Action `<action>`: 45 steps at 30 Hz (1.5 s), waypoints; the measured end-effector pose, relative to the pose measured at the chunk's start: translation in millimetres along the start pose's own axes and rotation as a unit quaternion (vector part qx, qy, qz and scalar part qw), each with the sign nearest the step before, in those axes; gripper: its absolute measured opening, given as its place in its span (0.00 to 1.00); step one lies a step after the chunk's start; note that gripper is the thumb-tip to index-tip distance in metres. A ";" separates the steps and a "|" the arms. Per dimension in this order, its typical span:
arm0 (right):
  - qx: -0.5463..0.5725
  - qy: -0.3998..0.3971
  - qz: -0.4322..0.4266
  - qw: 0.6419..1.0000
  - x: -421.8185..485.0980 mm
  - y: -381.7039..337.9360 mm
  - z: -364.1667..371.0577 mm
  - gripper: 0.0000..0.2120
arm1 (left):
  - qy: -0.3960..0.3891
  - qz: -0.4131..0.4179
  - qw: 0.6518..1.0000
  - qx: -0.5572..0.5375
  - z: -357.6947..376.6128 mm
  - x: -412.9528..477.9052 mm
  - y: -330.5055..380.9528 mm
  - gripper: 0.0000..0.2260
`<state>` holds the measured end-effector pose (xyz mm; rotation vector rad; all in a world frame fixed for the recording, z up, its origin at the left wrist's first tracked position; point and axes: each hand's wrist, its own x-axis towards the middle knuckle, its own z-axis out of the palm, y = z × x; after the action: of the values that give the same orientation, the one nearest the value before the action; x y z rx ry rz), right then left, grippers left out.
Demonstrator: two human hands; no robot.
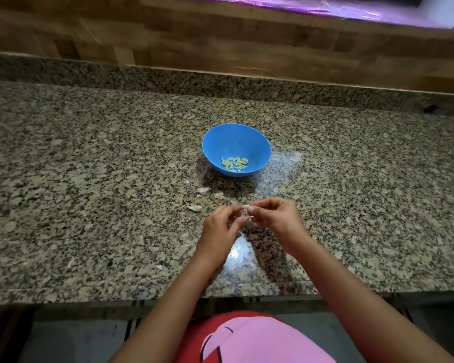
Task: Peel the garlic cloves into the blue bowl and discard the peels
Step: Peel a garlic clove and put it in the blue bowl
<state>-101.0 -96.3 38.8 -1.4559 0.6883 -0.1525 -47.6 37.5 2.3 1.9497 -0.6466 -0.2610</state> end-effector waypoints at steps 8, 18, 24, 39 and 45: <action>-0.011 -0.015 -0.045 0.999 -12.6 -1.4 6.5 0.05 | 0.012 -0.134 0.979 -0.151 -4.8 10.0 14.7 0.04; 0.041 0.022 -0.025 0.999 -8.4 -5.5 21.2 0.15 | 0.061 -0.040 0.995 -0.061 -5.1 11.9 6.9 0.09; -0.438 0.010 -0.316 0.842 -12.5 9.4 14.8 0.19 | -0.084 -0.325 0.887 -0.317 -11.8 25.4 22.0 0.10; 0.029 -0.061 0.138 0.988 -1.0 -18.8 10.7 0.11 | 0.024 -0.049 0.996 -0.065 -6.1 27.6 8.6 0.09; -0.516 0.054 -0.336 0.786 -4.6 16.3 6.9 0.07 | -0.108 -0.327 0.900 -0.268 -5.2 37.1 15.3 0.10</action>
<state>-106.1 -85.8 24.7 -2.7548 0.2725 -0.4621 -19.4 16.2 21.9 1.5416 -0.0056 -0.9783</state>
